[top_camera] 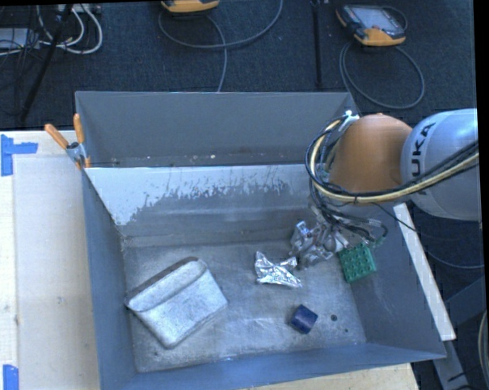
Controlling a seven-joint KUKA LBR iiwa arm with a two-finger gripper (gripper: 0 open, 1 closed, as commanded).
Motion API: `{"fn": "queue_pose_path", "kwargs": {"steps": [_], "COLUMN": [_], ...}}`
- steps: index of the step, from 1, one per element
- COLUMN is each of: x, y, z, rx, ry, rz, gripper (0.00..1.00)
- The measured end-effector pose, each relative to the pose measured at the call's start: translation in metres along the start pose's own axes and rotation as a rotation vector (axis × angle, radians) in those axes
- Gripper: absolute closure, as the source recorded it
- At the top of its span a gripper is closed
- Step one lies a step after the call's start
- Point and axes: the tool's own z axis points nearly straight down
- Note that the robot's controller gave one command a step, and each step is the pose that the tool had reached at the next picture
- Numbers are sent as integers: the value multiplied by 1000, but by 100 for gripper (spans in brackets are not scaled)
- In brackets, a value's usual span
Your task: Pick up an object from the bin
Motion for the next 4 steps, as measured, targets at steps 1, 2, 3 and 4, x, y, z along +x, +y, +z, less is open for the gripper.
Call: {"fn": "queue_pose_path", "kwargs": {"steps": [1, 2, 3, 4], "x": [-12, -11, -19, -17], "y": [1, 2, 20, 81], "z": [-72, -67, 5, 4], "rx": [3, -1, 0, 2], "ry": [-4, 2, 1, -4], "rz": [45, 46, 225, 322], "gripper": [100, 0, 0, 0]}}
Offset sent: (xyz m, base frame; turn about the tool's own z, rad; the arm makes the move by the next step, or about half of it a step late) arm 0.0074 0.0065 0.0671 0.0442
